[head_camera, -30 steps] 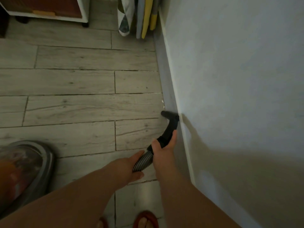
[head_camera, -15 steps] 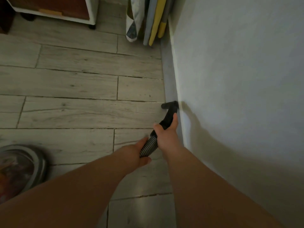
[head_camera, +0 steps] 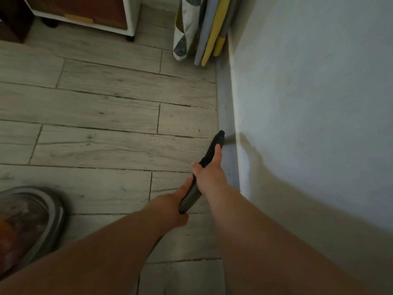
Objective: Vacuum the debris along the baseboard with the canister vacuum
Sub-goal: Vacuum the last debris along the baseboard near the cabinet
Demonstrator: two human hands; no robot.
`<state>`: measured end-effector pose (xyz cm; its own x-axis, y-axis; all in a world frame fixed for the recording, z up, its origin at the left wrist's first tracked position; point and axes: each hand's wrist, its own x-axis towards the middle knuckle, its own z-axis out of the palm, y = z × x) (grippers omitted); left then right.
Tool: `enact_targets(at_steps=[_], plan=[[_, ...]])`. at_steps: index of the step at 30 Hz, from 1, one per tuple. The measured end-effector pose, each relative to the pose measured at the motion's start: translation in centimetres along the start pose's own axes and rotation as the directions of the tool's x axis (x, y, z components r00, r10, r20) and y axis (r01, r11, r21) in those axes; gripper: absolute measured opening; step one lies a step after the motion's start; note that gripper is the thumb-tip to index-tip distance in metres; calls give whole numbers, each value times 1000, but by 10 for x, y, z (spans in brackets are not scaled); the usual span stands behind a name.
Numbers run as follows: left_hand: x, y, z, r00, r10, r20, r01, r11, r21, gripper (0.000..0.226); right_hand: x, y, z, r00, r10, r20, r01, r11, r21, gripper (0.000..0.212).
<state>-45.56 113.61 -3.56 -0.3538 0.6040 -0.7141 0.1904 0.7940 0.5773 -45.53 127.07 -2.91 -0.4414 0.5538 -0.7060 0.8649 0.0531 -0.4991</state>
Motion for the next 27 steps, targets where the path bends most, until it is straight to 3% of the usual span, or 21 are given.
enact_targets(at_steps=[3, 9, 17, 27], plan=[[-11, -5, 0, 999, -29, 39, 31, 998, -49, 98, -10, -3, 7, 1000, -11, 17, 12, 999, -34, 88], [-22, 1, -43, 999, 41, 12, -39, 993, -114, 98, -20, -47, -2, 997, -72, -1, 72, 997, -12, 90], [-27, 34, -133, 992, 112, -55, -114, 993, -35, 98, -18, -134, -33, 994, -103, -35, 105, 993, 45, 92], [65, 49, -168, 987, 30, -158, -37, 998, -45, 103, 78, -184, -42, 989, -146, 22, 147, 985, -94, 90]])
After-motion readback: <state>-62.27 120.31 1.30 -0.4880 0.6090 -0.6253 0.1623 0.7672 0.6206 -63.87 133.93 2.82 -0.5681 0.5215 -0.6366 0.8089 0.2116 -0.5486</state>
